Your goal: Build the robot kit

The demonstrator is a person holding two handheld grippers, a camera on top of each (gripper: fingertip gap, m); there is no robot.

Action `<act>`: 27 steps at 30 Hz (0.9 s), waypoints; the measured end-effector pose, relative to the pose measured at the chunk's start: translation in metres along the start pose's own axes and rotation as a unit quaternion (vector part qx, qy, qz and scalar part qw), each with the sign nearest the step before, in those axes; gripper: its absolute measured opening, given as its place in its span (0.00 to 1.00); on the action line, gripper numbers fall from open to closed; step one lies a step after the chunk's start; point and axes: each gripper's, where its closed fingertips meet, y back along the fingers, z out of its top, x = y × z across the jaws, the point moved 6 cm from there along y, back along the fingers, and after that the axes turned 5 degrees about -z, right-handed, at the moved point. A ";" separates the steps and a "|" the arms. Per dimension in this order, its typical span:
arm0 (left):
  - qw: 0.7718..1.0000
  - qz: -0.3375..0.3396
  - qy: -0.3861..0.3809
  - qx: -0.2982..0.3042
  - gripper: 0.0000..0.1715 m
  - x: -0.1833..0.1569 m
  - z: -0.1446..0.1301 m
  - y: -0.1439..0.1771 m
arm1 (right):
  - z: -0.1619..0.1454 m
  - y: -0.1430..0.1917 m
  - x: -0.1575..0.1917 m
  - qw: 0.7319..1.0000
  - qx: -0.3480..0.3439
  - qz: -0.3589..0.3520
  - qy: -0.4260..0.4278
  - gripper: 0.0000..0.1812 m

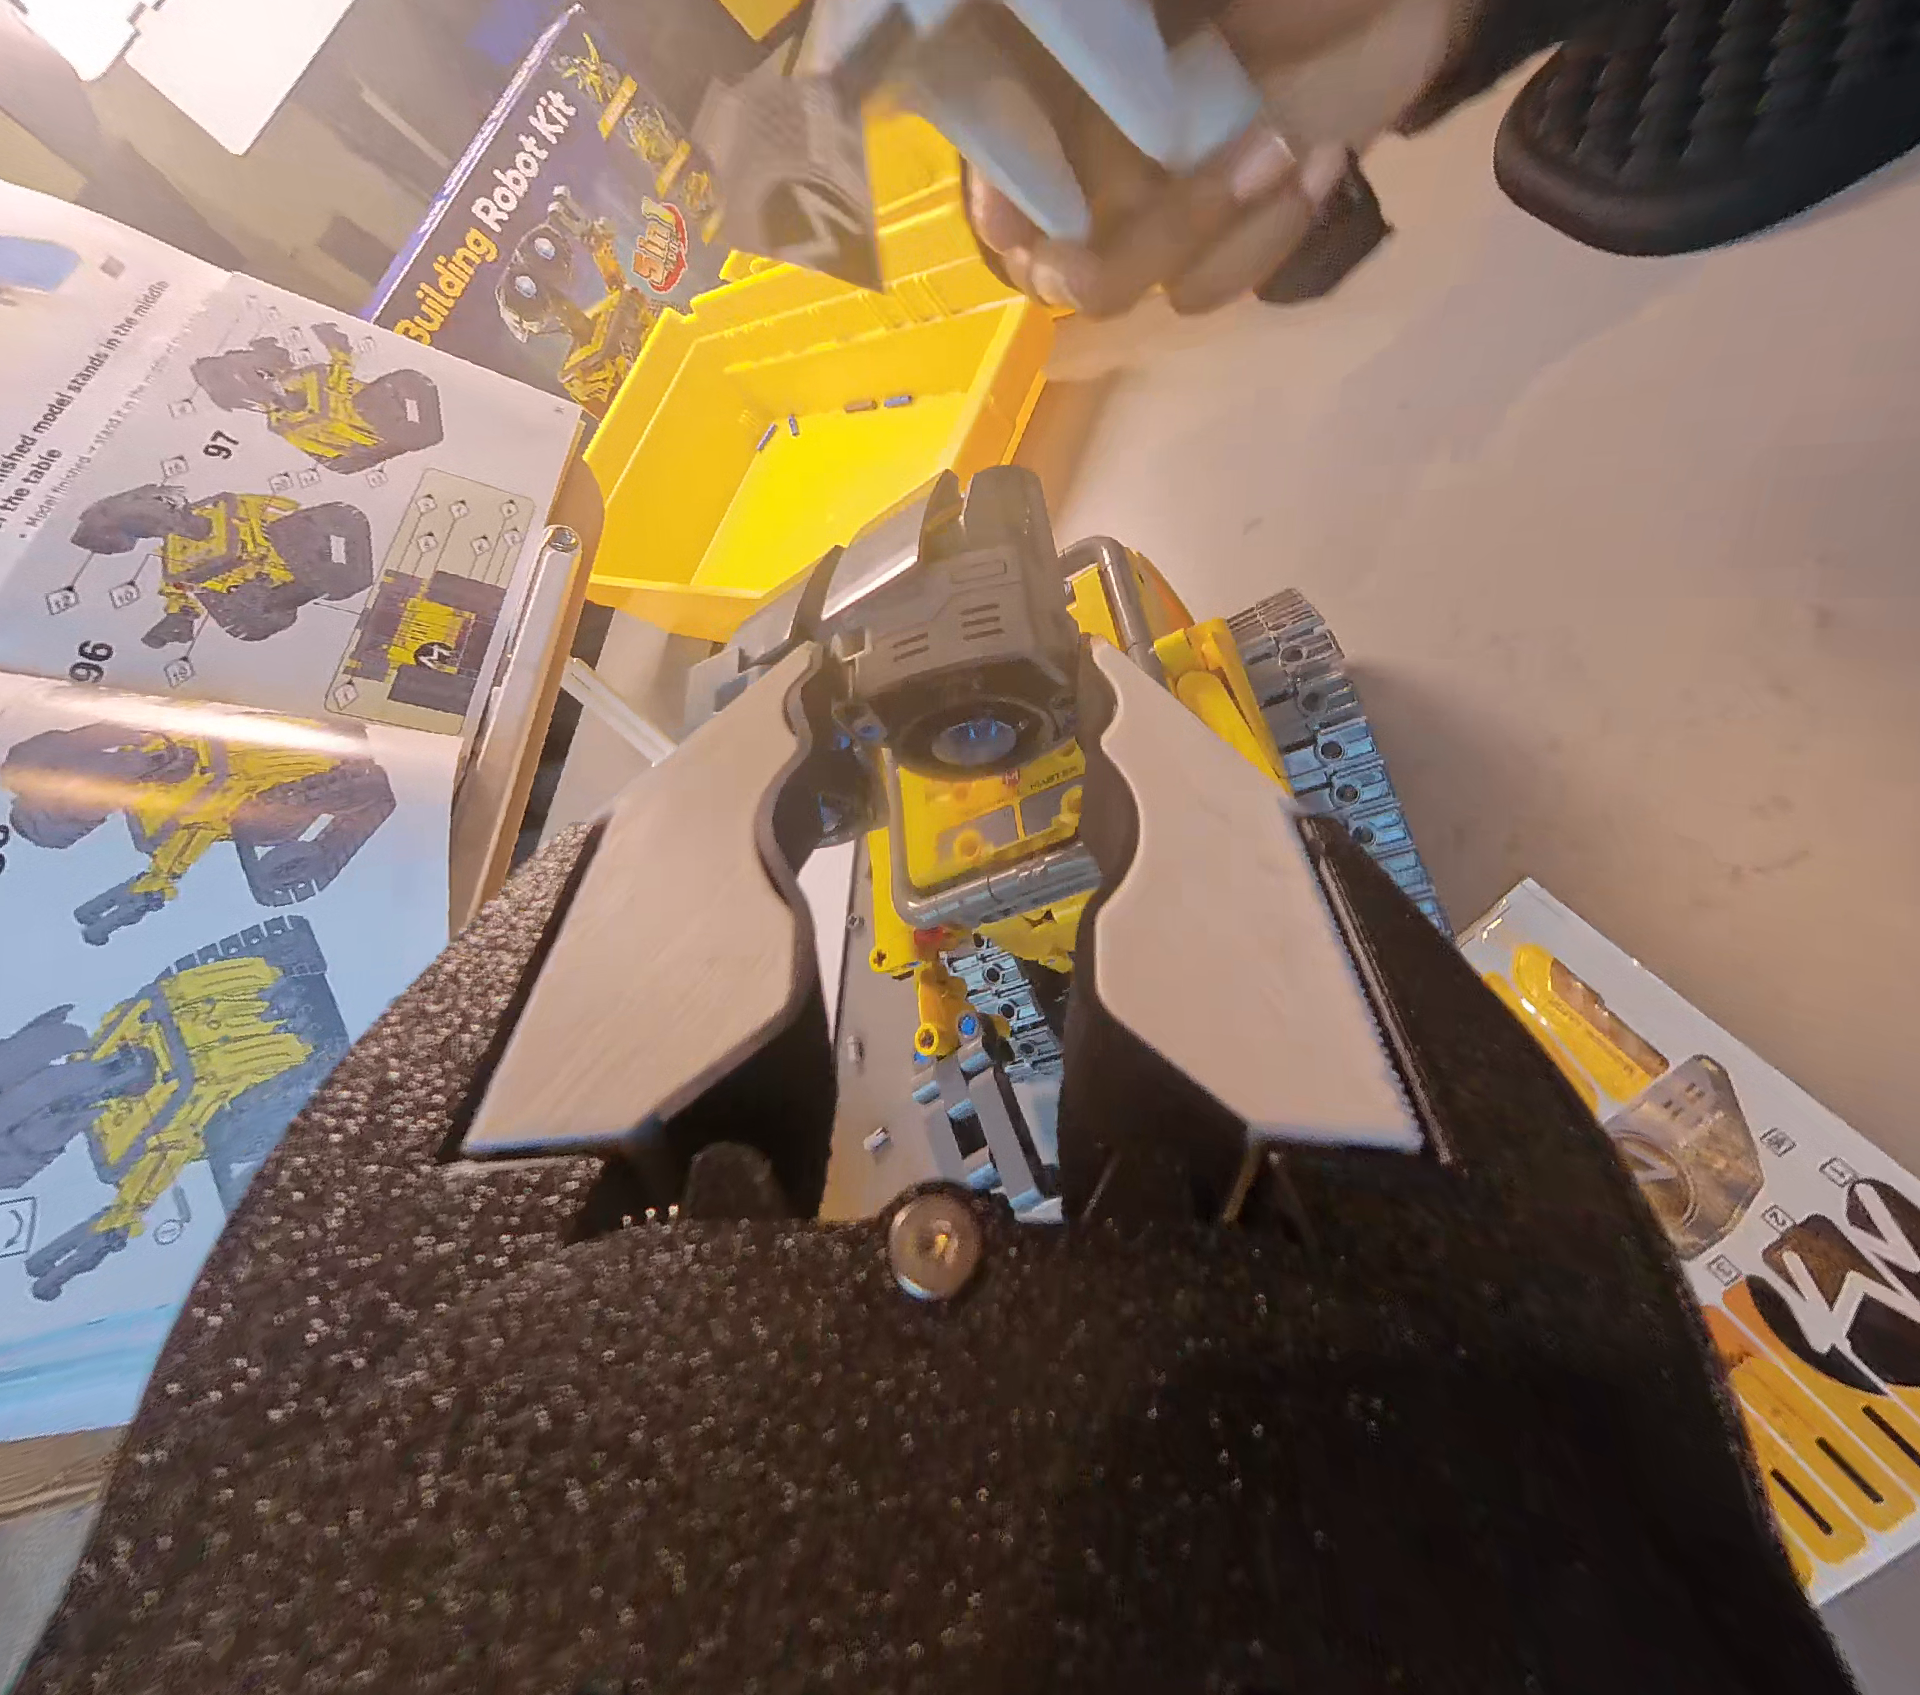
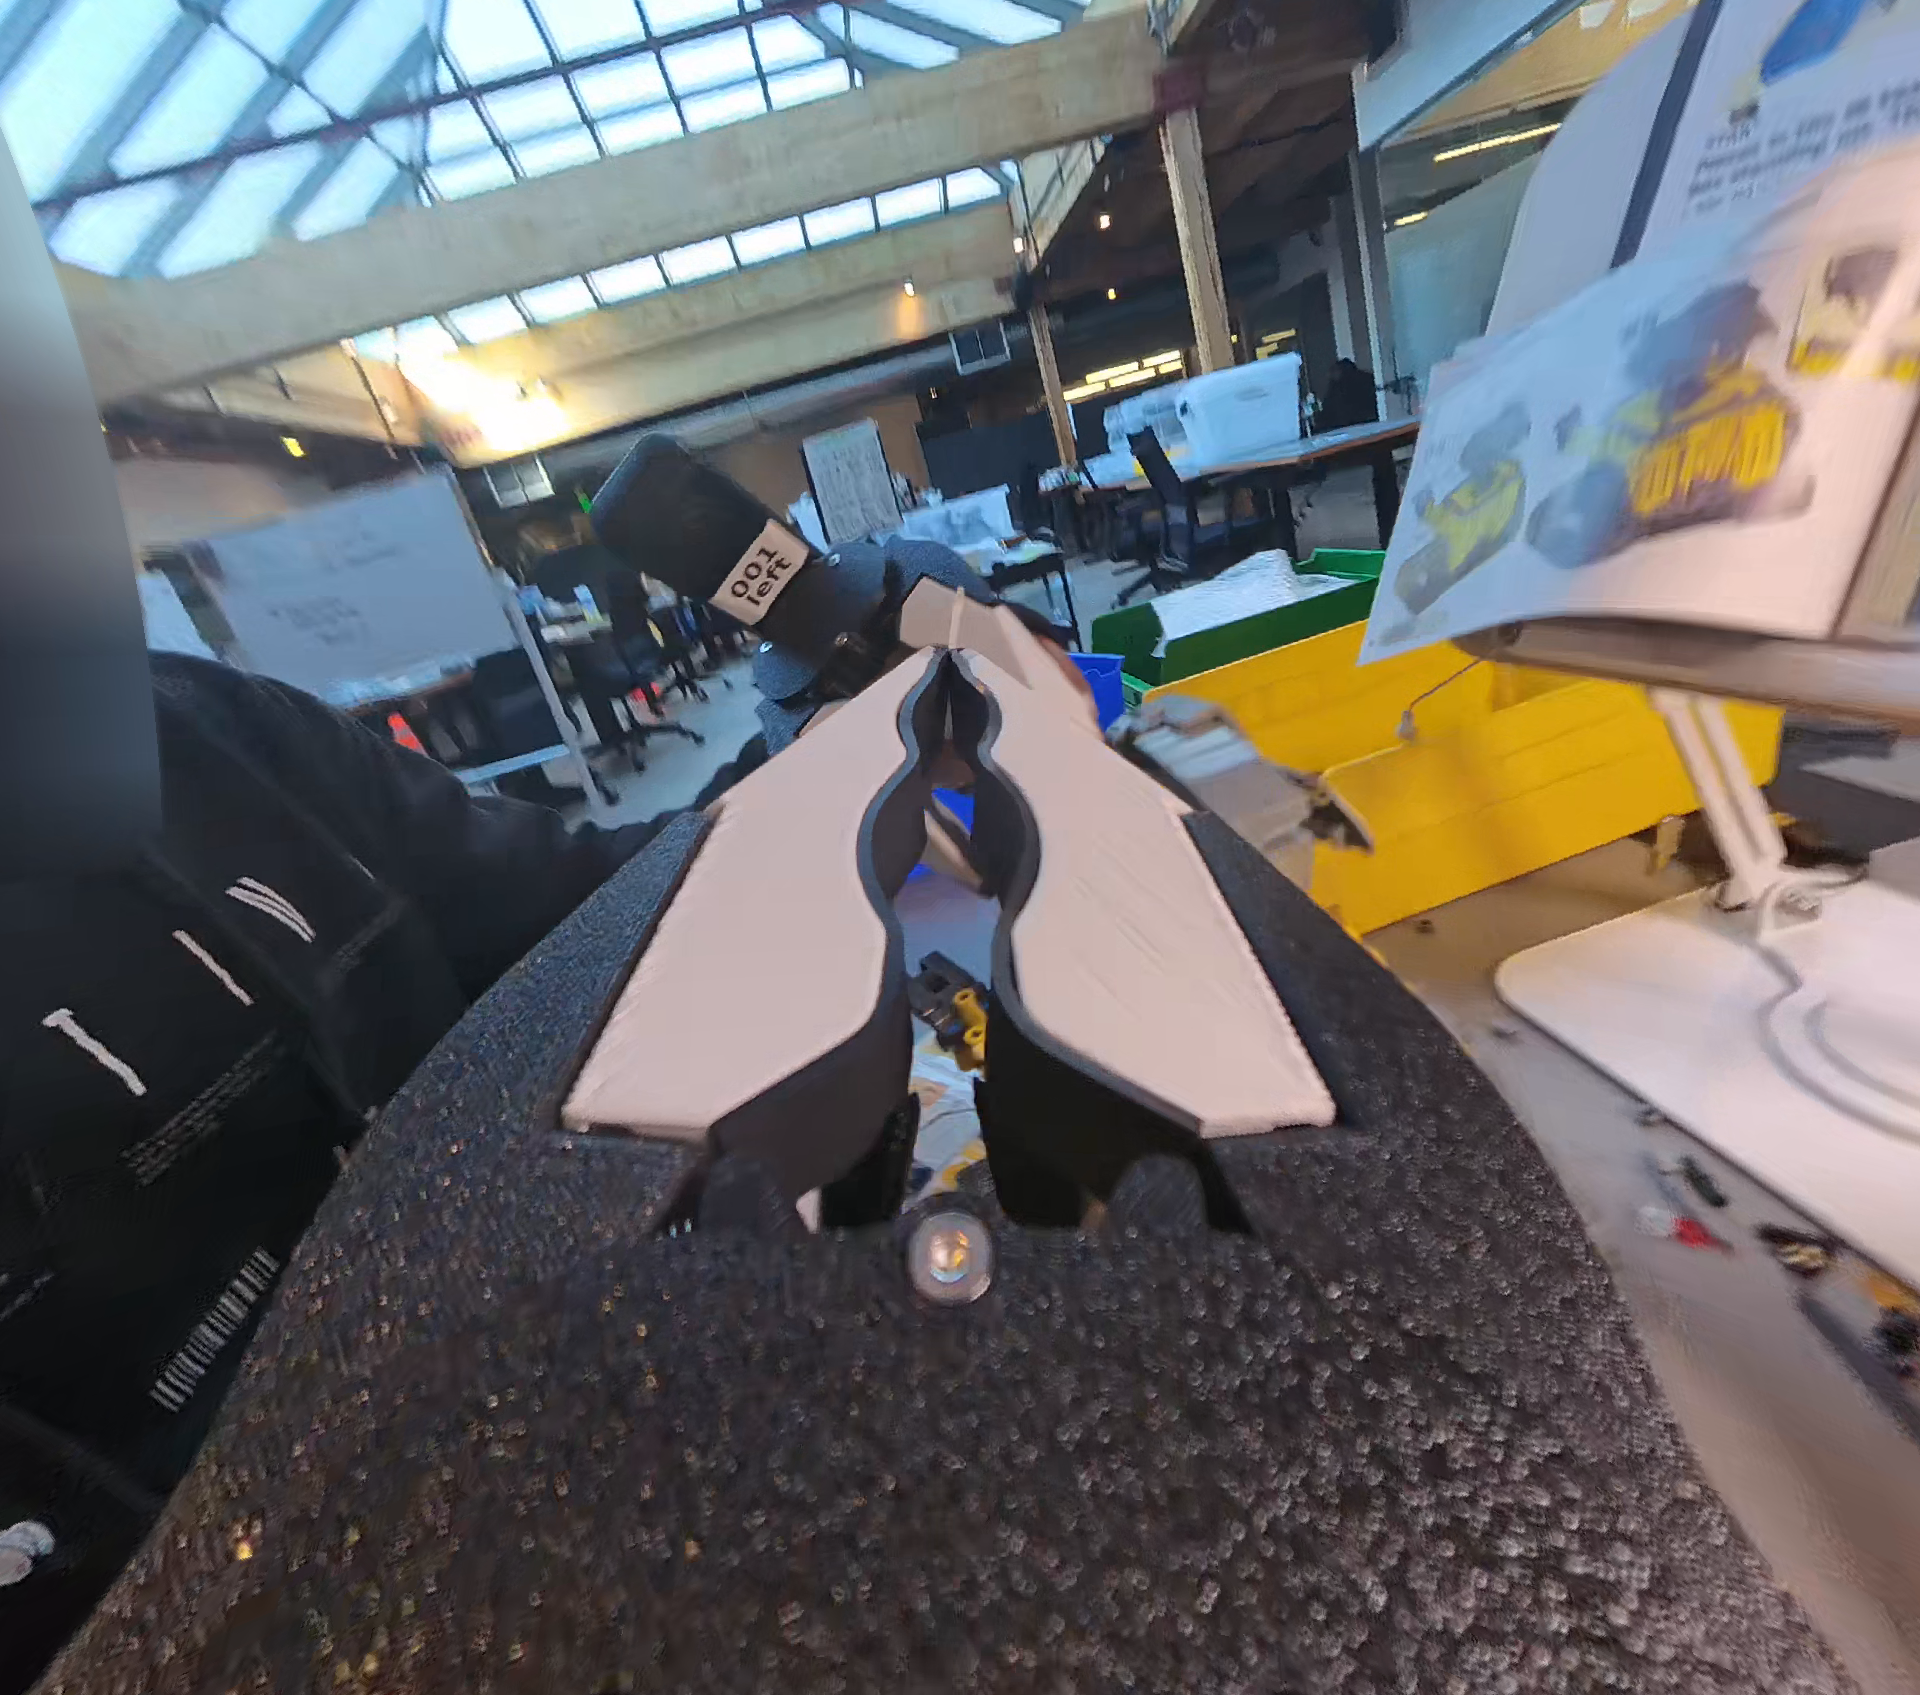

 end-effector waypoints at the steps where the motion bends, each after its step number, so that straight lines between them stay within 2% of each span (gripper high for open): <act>1: 1.000 0.000 0.013 -0.005 0.27 0.001 0.001 -0.001 | -0.010 0.004 -0.001 1.000 -0.015 0.003 -0.018 0.00; 5: 0.996 -0.008 0.081 -0.022 0.26 0.005 0.001 -0.002 | -0.030 0.019 -0.013 0.995 -0.084 -0.003 -0.058 0.00; 9: 0.988 -0.037 0.146 -0.044 0.24 0.008 0.001 0.001 | -0.028 0.028 -0.021 0.994 -0.092 -0.010 -0.064 0.00; 14: 0.996 -0.031 0.079 -0.039 0.28 0.001 0.004 0.012 | -0.027 0.035 -0.021 0.992 -0.104 -0.009 -0.065 0.00; 19: 0.999 -0.013 0.031 0.032 0.34 -0.004 -0.005 0.021 | -0.030 0.037 -0.025 0.993 -0.100 -0.015 -0.069 0.00; 21: 0.999 -0.002 0.031 0.027 0.34 -0.006 -0.004 0.031 | -0.030 0.038 -0.025 0.992 -0.099 -0.016 -0.070 0.00; 24: 0.999 0.036 0.015 0.024 0.34 -0.016 -0.007 0.042 | -0.029 0.038 -0.024 0.993 -0.098 -0.014 -0.067 0.00; 27: 0.996 0.082 -0.006 0.046 0.34 -0.036 -0.024 0.035 | -0.029 0.036 -0.023 0.993 -0.096 -0.011 -0.065 0.00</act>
